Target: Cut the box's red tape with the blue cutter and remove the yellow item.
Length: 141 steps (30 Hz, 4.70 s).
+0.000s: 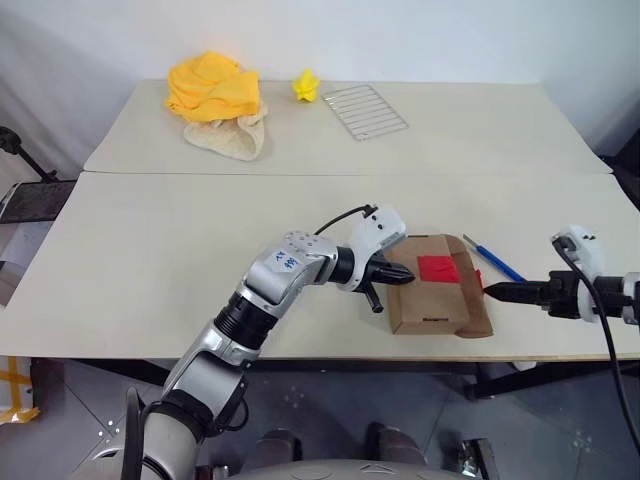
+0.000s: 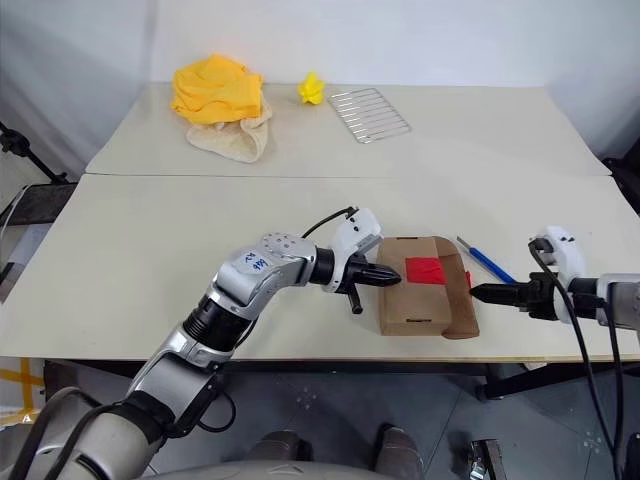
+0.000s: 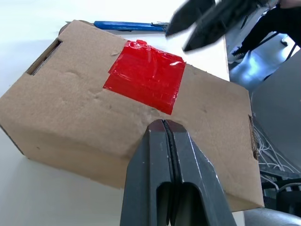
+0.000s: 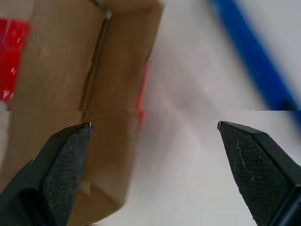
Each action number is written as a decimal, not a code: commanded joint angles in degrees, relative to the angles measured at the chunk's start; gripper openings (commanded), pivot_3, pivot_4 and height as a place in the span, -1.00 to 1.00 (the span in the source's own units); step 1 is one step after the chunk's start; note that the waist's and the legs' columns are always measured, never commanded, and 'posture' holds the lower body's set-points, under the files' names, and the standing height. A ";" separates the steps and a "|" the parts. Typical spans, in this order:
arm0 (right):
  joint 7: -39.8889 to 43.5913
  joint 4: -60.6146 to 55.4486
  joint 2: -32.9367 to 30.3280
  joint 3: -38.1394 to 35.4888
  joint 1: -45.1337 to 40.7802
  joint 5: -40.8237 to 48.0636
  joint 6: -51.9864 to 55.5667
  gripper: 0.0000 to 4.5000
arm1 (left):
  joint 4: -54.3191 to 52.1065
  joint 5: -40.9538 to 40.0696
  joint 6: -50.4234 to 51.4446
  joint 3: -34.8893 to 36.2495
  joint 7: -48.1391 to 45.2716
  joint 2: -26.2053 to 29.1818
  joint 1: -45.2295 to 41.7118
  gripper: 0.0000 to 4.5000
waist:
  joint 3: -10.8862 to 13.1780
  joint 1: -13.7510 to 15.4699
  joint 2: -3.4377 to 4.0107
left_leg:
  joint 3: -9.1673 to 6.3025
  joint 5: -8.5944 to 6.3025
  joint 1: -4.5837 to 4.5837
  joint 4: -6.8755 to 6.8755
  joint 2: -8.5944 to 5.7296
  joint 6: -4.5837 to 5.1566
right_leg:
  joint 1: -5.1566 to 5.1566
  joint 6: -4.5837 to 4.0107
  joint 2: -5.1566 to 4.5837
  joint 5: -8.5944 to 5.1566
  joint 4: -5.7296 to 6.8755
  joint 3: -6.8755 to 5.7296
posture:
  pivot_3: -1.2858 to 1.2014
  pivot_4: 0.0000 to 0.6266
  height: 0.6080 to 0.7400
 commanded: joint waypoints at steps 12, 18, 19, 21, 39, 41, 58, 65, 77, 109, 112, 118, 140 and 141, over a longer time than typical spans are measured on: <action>5.79 12.97 7.48 5.57 -7.07 -0.79 -5.02 0.99 | -1.41 1.02 2.95 -3.16 -0.94 0.97 1.04 -1.00 | -0.01 -1.03 -0.04 | 0.04 0.00 0.08 0.00 0.02 -0.01 | 0.04 0.01 0.02 0.01 0.04 0.04 | 0.03 -0.52 1.00; 10.52 19.48 9.26 9.10 -11.06 -2.70 -7.31 0.99 | -5.20 0.47 5.59 -4.20 -1.83 3.25 2.06 -1.00 | -0.01 -1.94 -0.04 | 0.06 0.00 0.11 0.00 0.04 -0.01 | 0.03 0.02 0.03 0.01 0.08 0.05 | 0.03 -0.52 1.00; 11.27 19.38 9.27 9.67 -11.08 -2.72 -7.12 0.99 | -5.82 0.36 5.91 -4.18 -1.85 3.58 2.32 -1.00 | -0.01 -1.93 -0.04 | 0.06 0.00 0.11 0.00 0.06 -0.01 | 0.03 0.01 0.05 0.01 0.08 0.05 | 0.03 -0.52 1.00; 13.56 20.31 9.55 11.30 -11.96 -3.05 -6.95 0.99 | -6.23 0.36 6.25 -4.25 -1.94 3.99 2.42 -1.00 | -0.01 -1.93 -0.04 | 0.06 0.00 0.11 0.00 0.06 -0.02 | 0.03 0.02 0.05 0.01 0.08 0.06 | 0.03 -0.52 1.00; 21.12 29.56 14.49 18.46 -19.79 -11.62 -13.24 -0.07 | -9.40 0.08 8.64 -4.30 -1.28 5.13 3.71 -1.00 | -0.02 -3.10 -0.05 | 0.07 -0.02 0.16 -0.03 0.13 -0.10 | 0.02 0.01 0.13 0.00 0.10 0.10 | 0.03 -0.52 1.00; 21.07 30.22 14.65 18.42 -20.11 -12.29 -13.41 -0.37 | -9.20 0.16 8.52 -4.31 -1.24 5.09 3.69 -1.00 | -0.02 -3.05 -0.05 | 0.06 -0.02 0.15 -0.03 0.13 -0.10 | 0.02 0.01 0.13 0.00 0.10 0.09 | 0.03 -0.52 1.00; 8.91 12.82 8.71 12.65 -16.86 -11.13 0.93 -1.00 | -4.44 1.19 4.51 -4.00 -0.41 2.55 2.93 -1.00 | -0.02 -1.31 0.00 | 0.04 -0.02 0.05 -0.01 0.02 -0.09 | -0.04 0.01 0.02 0.01 0.06 0.08 | 0.03 -0.52 1.00; -0.35 4.75 6.83 11.32 -22.08 -10.65 15.43 -1.00 | -2.48 1.68 2.81 -2.81 0.51 1.77 3.13 -1.00 | 0.02 -0.84 0.10 | 0.04 -0.01 0.01 -0.01 -0.01 -0.09 | -0.07 0.01 -0.01 0.01 0.04 0.07 | 0.03 -0.52 1.00; -10.49 -4.07 -0.44 12.61 -26.38 5.29 16.57 -1.00 | 1.82 2.39 -1.08 -1.10 1.82 -0.61 2.40 -1.00 | 0.03 -0.07 0.11 | 0.05 -0.01 -0.07 -0.01 -0.02 -0.06 | -0.13 0.02 -0.01 0.01 0.03 0.07 | 0.03 -0.52 1.00; -43.90 -2.07 -3.92 26.41 -36.39 31.57 16.57 -1.00 | 11.60 5.76 -8.34 8.89 4.62 -1.83 2.41 -1.00 | 0.07 -0.59 0.06 | 0.25 -0.01 -0.73 -0.10 0.01 0.07 | -1.01 0.01 0.00 0.02 0.14 0.12 | 0.03 -0.52 1.00; -43.60 -2.37 -4.52 27.45 -37.44 30.96 16.57 -1.00 | 10.54 5.49 -7.85 9.36 4.40 -1.20 2.62 -1.00 | 0.08 -0.57 0.07 | 0.27 0.00 -1.06 -0.04 0.00 0.07 | -1.33 0.01 0.00 0.02 0.25 0.04 | 0.03 -0.52 1.00; -43.15 -2.32 -5.38 28.46 -39.21 29.70 16.57 -1.00 | 4.98 1.84 -2.74 13.44 4.64 -1.06 2.32 -1.00 | 0.09 -0.12 0.06 | 0.31 0.00 -1.09 -0.03 0.00 0.08 | -1.33 0.02 -0.01 0.03 0.20 0.01 | 0.03 -0.52 1.00; -46.88 -8.64 -6.70 33.12 -42.00 33.11 16.57 -1.00 | 5.83 -9.73 1.48 15.40 3.19 -8.02 -8.60 -1.00 | 0.12 -0.24 0.07 | 0.35 -0.01 -1.07 -0.04 0.00 0.08 | -1.32 0.02 -0.01 0.03 0.19 0.01 | 0.03 -0.52 1.00; -47.42 -8.64 -6.56 33.06 -42.12 33.63 16.57 -1.00 | 6.79 -9.03 0.58 14.23 2.83 -7.99 -8.28 -1.00 | 0.11 -0.24 0.07 | 0.36 0.00 -1.07 -0.04 0.00 0.08 | -1.33 0.02 -0.01 0.03 0.18 0.01 | 0.03 -0.52 1.00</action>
